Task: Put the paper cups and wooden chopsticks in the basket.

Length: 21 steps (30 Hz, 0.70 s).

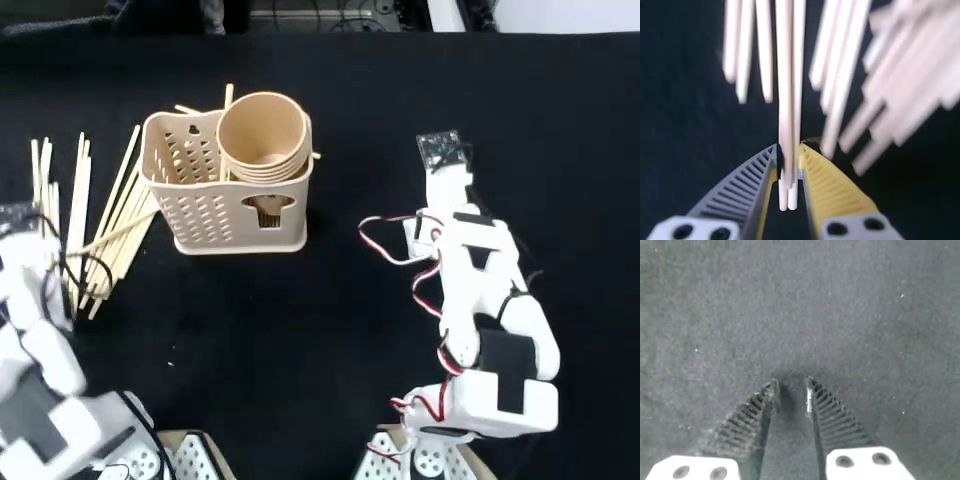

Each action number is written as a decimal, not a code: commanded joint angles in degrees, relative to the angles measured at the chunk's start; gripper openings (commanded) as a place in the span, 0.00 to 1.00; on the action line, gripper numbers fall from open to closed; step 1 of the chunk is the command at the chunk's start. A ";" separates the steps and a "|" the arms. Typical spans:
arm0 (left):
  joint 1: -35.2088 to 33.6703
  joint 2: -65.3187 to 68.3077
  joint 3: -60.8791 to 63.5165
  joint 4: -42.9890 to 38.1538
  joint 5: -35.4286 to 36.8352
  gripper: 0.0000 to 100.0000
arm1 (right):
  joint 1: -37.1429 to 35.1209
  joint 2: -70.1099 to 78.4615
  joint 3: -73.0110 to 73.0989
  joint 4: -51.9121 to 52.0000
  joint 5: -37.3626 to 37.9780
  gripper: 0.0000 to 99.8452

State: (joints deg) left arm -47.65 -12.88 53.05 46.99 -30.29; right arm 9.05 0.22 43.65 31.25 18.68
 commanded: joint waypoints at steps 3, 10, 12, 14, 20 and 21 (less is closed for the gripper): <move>0.04 -39.91 11.65 7.74 -0.62 0.03 | -0.70 -2.59 0.04 -0.79 0.62 0.09; 1.01 -60.84 12.62 14.15 4.04 0.03 | -0.70 -2.59 0.04 -0.79 0.62 0.09; 1.01 -64.70 12.62 14.33 4.57 0.03 | -0.70 -2.59 0.04 -0.79 0.62 0.09; 1.01 -67.25 12.62 14.33 5.89 0.03 | -0.70 -2.59 0.13 -0.70 0.62 0.09; 1.01 -64.97 13.85 12.75 5.36 0.03 | -0.70 -3.03 1.19 -0.70 0.62 0.09; 0.84 -63.38 14.37 12.31 5.36 0.03 | -0.70 -3.03 1.27 -0.70 0.62 0.09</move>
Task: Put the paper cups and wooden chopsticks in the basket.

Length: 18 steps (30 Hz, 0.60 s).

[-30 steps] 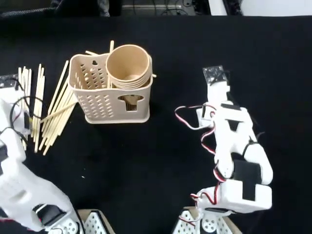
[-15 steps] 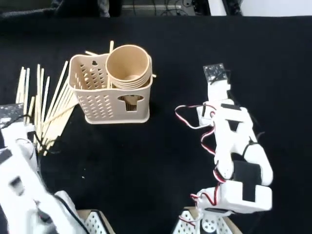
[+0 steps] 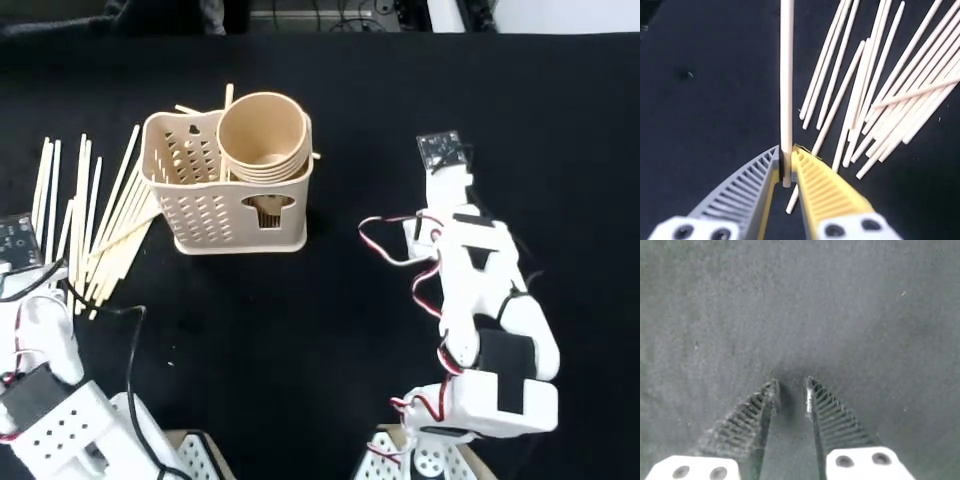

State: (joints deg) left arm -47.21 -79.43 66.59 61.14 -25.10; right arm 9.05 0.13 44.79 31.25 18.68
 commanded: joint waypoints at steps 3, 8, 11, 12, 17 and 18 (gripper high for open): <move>-0.22 8.79 0.31 0.70 -0.79 0.03 | -0.70 -2.95 0.13 -0.70 0.62 0.09; -1.98 12.31 0.75 -1.58 2.02 0.03 | -0.79 -2.95 0.13 -0.79 0.62 0.09; -1.98 8.18 4.44 -8.53 7.47 0.03 | -0.79 -2.95 0.13 -0.79 0.62 0.09; -1.80 5.63 5.85 -10.46 9.14 0.03 | -0.79 -2.95 0.13 -0.79 0.62 0.09; 1.98 -13.63 12.97 -17.93 16.62 0.03 | -0.79 -2.95 0.13 -0.79 0.62 0.09; 4.26 -18.11 14.20 -18.90 17.58 0.03 | -0.79 -2.95 0.13 -0.79 0.62 0.09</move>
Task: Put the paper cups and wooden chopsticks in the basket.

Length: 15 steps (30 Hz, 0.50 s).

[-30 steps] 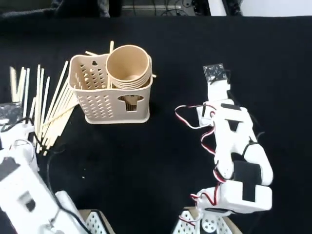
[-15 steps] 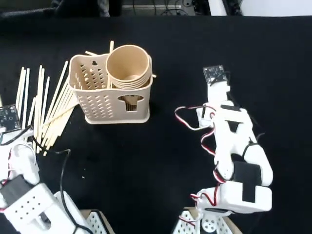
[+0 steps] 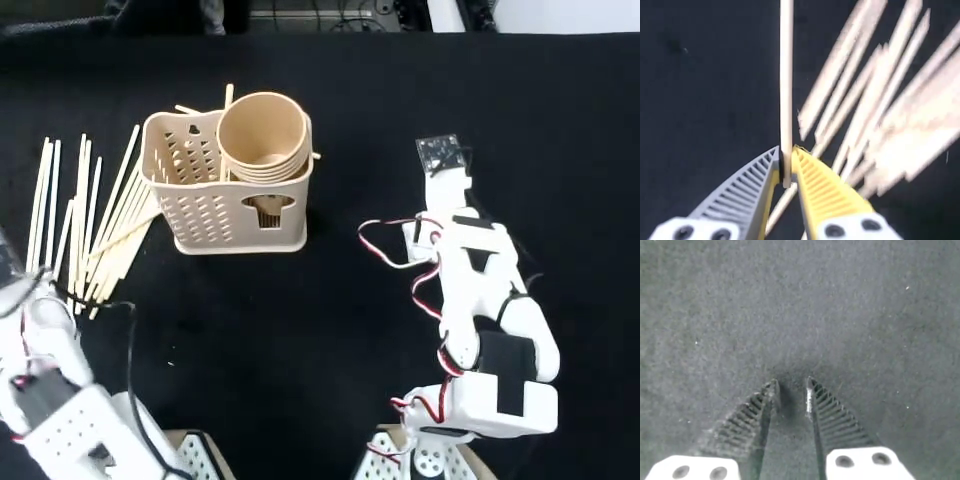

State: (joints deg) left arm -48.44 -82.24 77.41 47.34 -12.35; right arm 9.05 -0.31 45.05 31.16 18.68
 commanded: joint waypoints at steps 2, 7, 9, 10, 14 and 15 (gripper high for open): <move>11.56 -23.38 5.85 -7.82 6.15 0.03 | -0.79 -2.51 -0.13 -0.70 0.62 0.09; 27.21 -16.53 4.62 -28.13 7.65 0.03 | -0.79 -2.51 -0.13 -0.70 0.62 0.09; 31.34 -13.36 3.56 -36.40 9.05 0.03 | -0.79 -2.51 -0.13 -0.70 0.62 0.09; 33.36 -11.87 2.59 -39.91 9.85 0.03 | -0.79 -2.51 -0.13 -0.70 0.62 0.09; 41.98 -3.78 -1.36 -47.38 11.16 0.03 | -0.79 -2.59 -0.13 -0.70 0.62 0.09; 43.47 -1.05 -2.33 -48.26 11.16 0.03 | -0.79 -2.59 -0.13 -0.70 0.62 0.09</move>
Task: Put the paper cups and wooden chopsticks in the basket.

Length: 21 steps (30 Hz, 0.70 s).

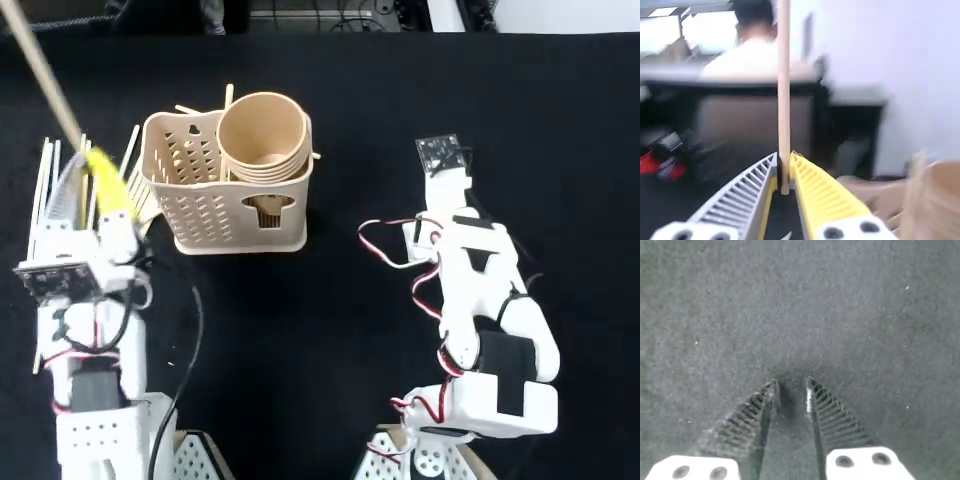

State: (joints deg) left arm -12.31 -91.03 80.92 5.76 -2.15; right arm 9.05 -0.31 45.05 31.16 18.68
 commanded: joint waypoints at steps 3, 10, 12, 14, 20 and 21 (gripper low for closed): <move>9.54 17.49 -8.04 -8.44 1.14 0.03 | -0.79 -2.59 -0.22 -0.70 0.62 0.09; 9.36 38.33 -10.07 -19.43 8.70 0.03 | -0.79 -2.59 -0.13 -1.67 0.62 0.09; 9.63 41.05 -9.71 -21.01 8.53 0.03 | -0.79 -2.59 -0.13 -1.76 0.62 0.09; 9.63 41.32 -9.45 -21.10 8.53 0.03 | -0.79 -2.59 -0.13 -1.76 0.62 0.09; 9.98 37.10 -6.11 -21.01 8.79 0.03 | -0.79 -2.59 -0.13 -1.76 0.62 0.09; 9.98 36.04 -5.58 -20.92 8.79 0.04 | -0.79 -2.59 -0.13 -1.76 0.62 0.09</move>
State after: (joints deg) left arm -3.25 -51.91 74.51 -14.90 6.02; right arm 9.05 -0.31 45.05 30.37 18.68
